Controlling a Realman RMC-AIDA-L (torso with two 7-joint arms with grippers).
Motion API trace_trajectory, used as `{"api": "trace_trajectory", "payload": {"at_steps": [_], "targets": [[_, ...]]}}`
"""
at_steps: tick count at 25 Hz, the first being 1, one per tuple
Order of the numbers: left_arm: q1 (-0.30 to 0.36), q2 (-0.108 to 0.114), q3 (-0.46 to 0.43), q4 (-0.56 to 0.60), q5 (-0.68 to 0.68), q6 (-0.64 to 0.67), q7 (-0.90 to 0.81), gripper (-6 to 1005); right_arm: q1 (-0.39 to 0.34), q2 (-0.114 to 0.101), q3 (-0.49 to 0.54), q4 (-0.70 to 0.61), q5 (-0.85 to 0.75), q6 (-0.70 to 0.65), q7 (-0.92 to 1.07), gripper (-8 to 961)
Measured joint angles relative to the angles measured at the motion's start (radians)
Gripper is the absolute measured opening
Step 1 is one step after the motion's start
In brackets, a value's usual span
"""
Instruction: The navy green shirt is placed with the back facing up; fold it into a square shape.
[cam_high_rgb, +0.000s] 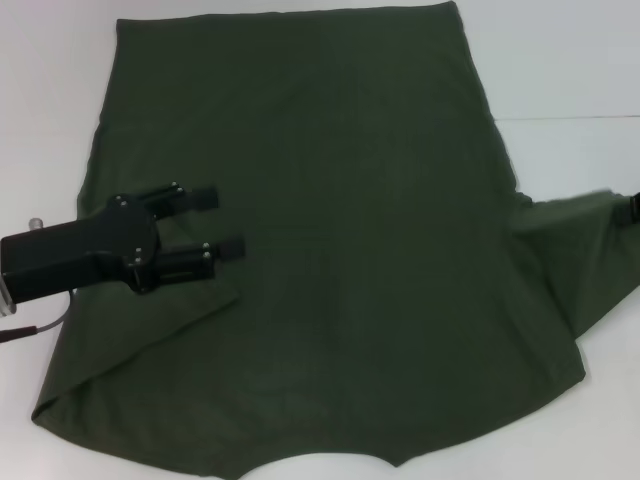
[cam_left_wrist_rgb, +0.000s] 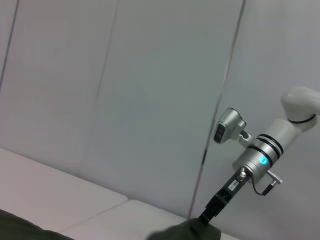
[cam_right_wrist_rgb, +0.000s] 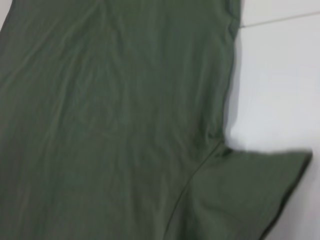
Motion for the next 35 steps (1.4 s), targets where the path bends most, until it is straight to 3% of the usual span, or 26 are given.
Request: {"api": "trace_trajectory", "payload": {"at_steps": [10,17,22,30,35], "targets": [[0.006,0.005,-0.047,0.004,-0.001,0.006,-0.015,865,0.121,0.033,-0.027,-0.058,-0.052,-0.013,-0.019,118],[0.01,0.008,-0.07,0.003,-0.001,0.013,-0.016,865,0.241,0.087,-0.102,-0.049,-0.083,0.004,0.043,144],[0.015,0.013,-0.073,0.003,-0.001,0.019,-0.017,865,0.311,0.117,-0.169,0.044,-0.104,0.078,0.119,163],[0.021,0.016,-0.073,0.003,-0.003,0.025,-0.017,866,0.365,0.179,-0.211,0.132,-0.102,0.148,0.15,230],[0.019,0.018,-0.071,0.003,-0.003,0.032,-0.017,866,0.362,0.182,-0.203,0.119,-0.096,0.158,0.151,339]]}}
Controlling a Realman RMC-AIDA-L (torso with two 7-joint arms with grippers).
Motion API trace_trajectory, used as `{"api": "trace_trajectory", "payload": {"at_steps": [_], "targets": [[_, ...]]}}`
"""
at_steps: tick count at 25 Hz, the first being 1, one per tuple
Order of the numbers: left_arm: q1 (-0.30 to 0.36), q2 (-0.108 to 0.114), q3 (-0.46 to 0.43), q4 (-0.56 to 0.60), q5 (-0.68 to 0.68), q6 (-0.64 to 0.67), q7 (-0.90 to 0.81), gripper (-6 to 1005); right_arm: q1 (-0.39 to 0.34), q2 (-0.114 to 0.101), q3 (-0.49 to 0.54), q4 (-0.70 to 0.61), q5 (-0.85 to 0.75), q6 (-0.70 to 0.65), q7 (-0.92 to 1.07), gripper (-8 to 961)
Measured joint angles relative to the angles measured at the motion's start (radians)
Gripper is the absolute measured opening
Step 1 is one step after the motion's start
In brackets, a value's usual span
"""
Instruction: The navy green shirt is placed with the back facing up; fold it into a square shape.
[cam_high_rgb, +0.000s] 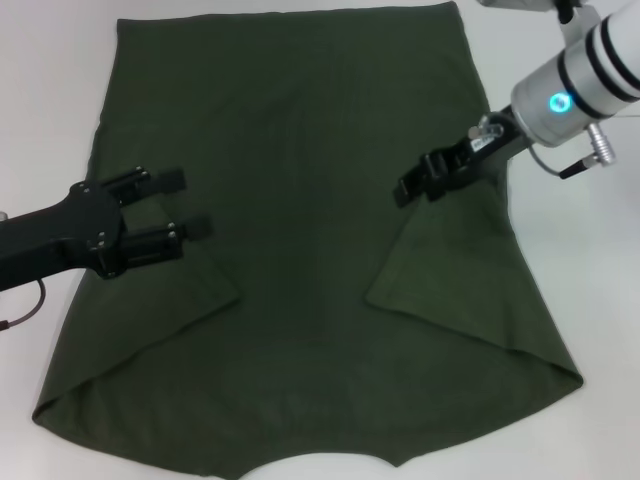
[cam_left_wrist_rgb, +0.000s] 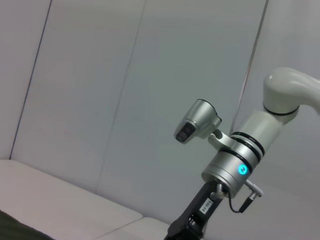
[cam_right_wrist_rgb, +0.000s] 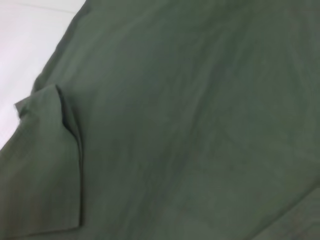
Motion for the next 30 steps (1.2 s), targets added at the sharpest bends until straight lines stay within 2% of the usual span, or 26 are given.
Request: {"api": "trace_trajectory", "payload": {"at_steps": [4,6,9,14,17,22,26,30], "targets": [[0.0,0.0,0.002,0.0,0.0,0.011,0.0,867,-0.039,-0.025,0.011,-0.006,0.007,-0.001,-0.004,427],[0.001,0.0,0.0,0.0,0.0,0.012,-0.005,867,-0.065,-0.037,0.025,-0.017,0.038,-0.003,-0.023,526],[-0.005,0.006,-0.001,0.0,0.0,0.012,-0.033,867,-0.128,-0.06,0.074,-0.051,0.183,-0.014,-0.12,675],[-0.013,0.021,-0.002,0.003,0.0,0.014,-0.118,867,-0.222,-0.098,0.107,-0.057,0.449,-0.064,-0.281,841],[-0.014,0.046,-0.001,0.01,0.0,0.026,-0.225,868,-0.268,-0.116,0.108,-0.052,0.525,-0.111,-0.298,927],[-0.005,0.097,0.004,0.017,0.016,0.032,-0.436,868,-0.302,-0.13,0.102,-0.047,0.534,-0.228,-0.287,926],[0.008,0.153,0.01,0.049,0.123,0.026,-0.669,868,-0.304,-0.142,0.09,-0.044,0.529,-0.322,-0.279,925],[0.028,0.198,0.004,0.1,0.233,0.041,-0.854,869,-0.305,-0.152,0.05,-0.042,0.527,-0.333,-0.273,925]]}}
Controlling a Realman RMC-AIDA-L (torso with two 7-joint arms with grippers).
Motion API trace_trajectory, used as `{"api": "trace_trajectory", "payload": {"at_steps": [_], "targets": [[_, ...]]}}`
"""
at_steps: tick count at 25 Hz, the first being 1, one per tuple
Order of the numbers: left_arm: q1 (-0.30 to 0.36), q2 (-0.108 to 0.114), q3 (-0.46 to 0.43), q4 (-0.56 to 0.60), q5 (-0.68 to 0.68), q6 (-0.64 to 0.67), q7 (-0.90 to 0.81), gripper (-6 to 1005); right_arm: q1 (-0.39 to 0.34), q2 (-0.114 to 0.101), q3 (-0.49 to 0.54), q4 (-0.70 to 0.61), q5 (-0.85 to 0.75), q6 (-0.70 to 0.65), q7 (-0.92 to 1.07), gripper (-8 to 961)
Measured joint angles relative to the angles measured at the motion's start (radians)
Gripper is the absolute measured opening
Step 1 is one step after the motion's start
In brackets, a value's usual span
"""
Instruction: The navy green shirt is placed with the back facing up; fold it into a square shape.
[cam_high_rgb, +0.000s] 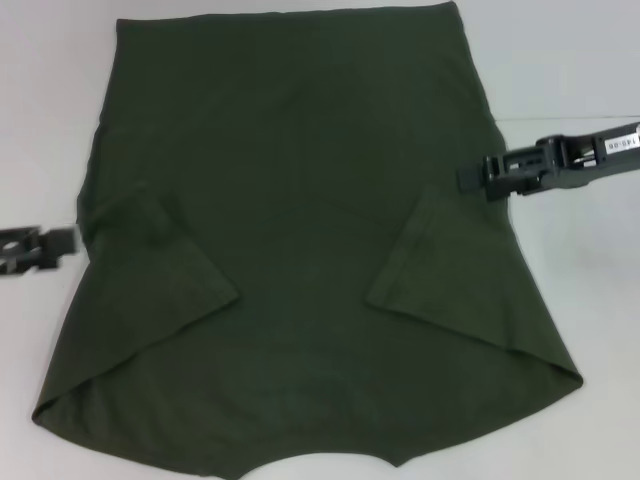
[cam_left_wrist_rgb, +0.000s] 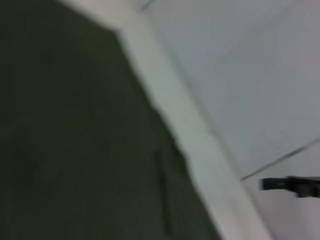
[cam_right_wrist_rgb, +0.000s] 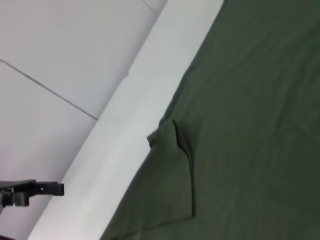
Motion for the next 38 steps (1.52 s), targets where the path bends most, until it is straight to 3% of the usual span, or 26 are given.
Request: {"api": "trace_trajectory", "payload": {"at_steps": [2,3,7,16,31,38], "targets": [[0.006,0.012,-0.002,0.016,0.033,0.005,-0.051,869,0.0,0.0,-0.01,0.004,-0.007,-0.001,0.0,924],[0.014,0.03,-0.004,0.026,0.09,0.01,-0.128,869,0.001,0.0,-0.011,0.006,-0.011,-0.001,0.0,924],[0.017,0.039,-0.014,0.022,0.185,-0.001,-0.208,869,0.004,0.006,-0.015,0.008,-0.023,-0.001,-0.003,923],[0.023,0.035,-0.023,-0.031,0.267,-0.024,-0.245,870,-0.001,0.011,-0.044,0.023,-0.024,0.005,-0.011,919],[0.019,0.025,-0.009,-0.111,0.369,-0.201,-0.243,870,-0.044,0.021,-0.054,0.042,-0.025,0.027,-0.037,912],[0.013,0.015,-0.007,-0.126,0.376,-0.219,-0.241,869,-0.047,0.021,-0.055,0.05,-0.025,0.035,-0.043,909]]}}
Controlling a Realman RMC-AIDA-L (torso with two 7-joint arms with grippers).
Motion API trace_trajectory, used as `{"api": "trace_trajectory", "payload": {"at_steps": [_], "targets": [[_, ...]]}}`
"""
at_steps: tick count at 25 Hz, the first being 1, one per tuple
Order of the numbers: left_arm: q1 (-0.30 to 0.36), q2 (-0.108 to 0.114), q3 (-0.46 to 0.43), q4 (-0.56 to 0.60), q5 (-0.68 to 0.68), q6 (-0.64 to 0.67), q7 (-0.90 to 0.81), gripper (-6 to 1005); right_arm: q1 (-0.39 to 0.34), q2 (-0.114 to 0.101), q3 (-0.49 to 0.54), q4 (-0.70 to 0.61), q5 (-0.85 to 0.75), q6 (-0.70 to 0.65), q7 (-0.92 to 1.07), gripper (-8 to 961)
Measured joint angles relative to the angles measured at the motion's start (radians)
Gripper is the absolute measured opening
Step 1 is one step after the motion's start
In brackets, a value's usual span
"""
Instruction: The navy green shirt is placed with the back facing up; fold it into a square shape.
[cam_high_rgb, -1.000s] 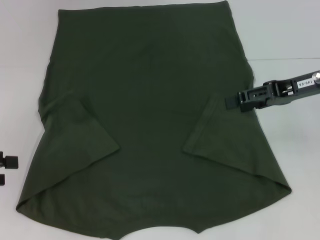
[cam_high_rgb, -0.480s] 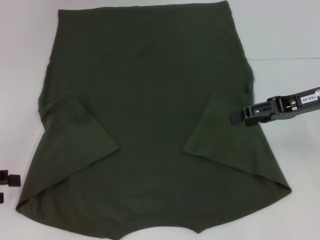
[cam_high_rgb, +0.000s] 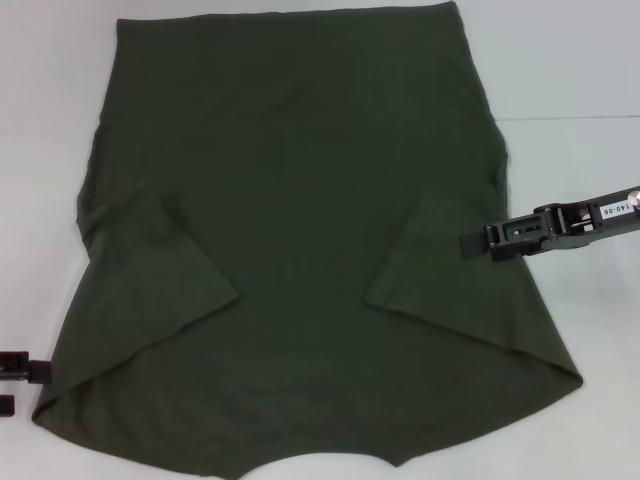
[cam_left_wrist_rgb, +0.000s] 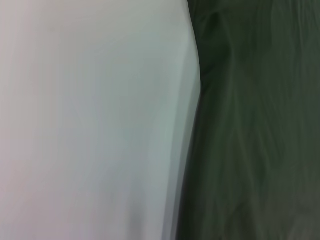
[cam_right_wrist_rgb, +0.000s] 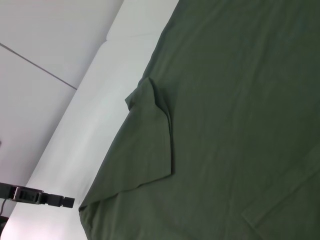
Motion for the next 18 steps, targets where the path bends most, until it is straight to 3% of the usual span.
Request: {"api": "trace_trajectory", "payload": {"at_steps": [18], "targets": [[-0.015,-0.018,0.03,-0.026,0.002,-0.062,-0.02,869,-0.002,0.0,0.003,-0.001,0.0,0.015,-0.01,902]]}}
